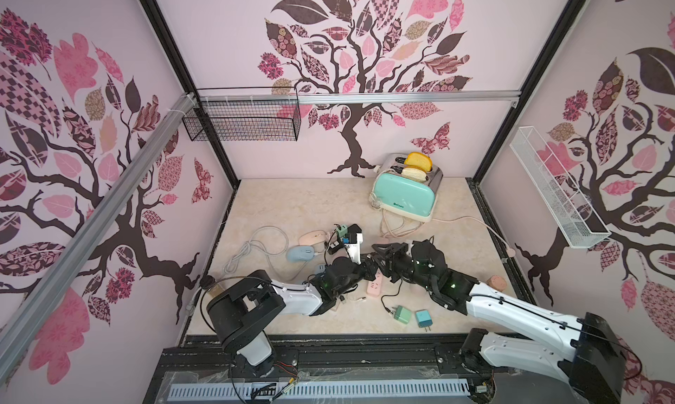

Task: Unplug the wireless mouse
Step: Remove the power cord from the mouse.

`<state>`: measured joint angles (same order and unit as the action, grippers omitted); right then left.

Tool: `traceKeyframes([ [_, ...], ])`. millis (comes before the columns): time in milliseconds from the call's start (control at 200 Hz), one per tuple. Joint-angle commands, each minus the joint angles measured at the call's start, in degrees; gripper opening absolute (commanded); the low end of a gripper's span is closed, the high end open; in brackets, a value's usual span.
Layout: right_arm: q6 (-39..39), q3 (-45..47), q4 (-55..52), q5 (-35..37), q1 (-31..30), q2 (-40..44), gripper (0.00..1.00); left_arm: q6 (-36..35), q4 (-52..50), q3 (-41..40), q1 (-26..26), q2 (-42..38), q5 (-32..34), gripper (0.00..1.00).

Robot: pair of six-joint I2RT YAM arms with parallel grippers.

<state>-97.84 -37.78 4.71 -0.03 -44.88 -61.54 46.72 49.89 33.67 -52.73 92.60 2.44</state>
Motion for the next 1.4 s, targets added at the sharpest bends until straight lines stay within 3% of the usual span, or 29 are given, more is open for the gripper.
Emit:
traceKeyframes([
  [0,6.5,-1.7,-5.2,-5.8,4.2,0.7,0.69,0.5,-5.4,2.0,1.1,-1.5,-1.3,0.00],
  [55,9.5,-1.4,-8.5,-7.7,6.5,2.3,0.74,0.7,-8.2,2.8,2.1,-1.7,-2.7,0.00],
  [75,10.9,-1.1,-9.4,-8.3,7.4,3.0,0.91,0.8,-8.6,3.0,2.3,-1.6,-2.7,0.00],
  [105,12.8,-0.9,-11.9,-9.7,9.0,4.1,0.96,1.1,-9.1,3.2,2.8,-1.6,-2.9,0.00],
  [215,24.3,-3.1,-27.1,-15.5,16.5,6.7,0.97,2.3,-11.1,3.6,4.8,-1.0,-4.9,0.00],
  [320,46.4,-9.3,-43.2,-15.8,23.2,2.5,0.97,2.0,-13.3,4.6,5.9,-1.5,-6.4,0.00],
  [390,58.9,-12.7,-51.2,-11.5,23.7,-2.7,0.96,1.3,-16.2,5.3,6.3,-2.4,-6.5,0.00],
  [485,66.9,-12.8,-54.5,-10.7,23.2,-8.6,0.94,0.7,-19.4,6.5,7.6,-3.5,-6.9,0.00],
  [795,72.2,-13.2,-55.8,10.2,15.6,-16.9,0.96,0.5,-23.3,10.0,10.0,-3.5,-9.3,0.00],
  [1230,75.5,-15.2,-48.5,9.7,14.8,-32.2,0.86,0.5,-33.0,16.3,11.9,-1.5,-11.0,0.00],
  [1396,75.8,-14.8,-46.7,7.7,14.8,-34.0,0.73,0.1,-38.8,20.6,12.9,0.4,-12.3,0.00],
])
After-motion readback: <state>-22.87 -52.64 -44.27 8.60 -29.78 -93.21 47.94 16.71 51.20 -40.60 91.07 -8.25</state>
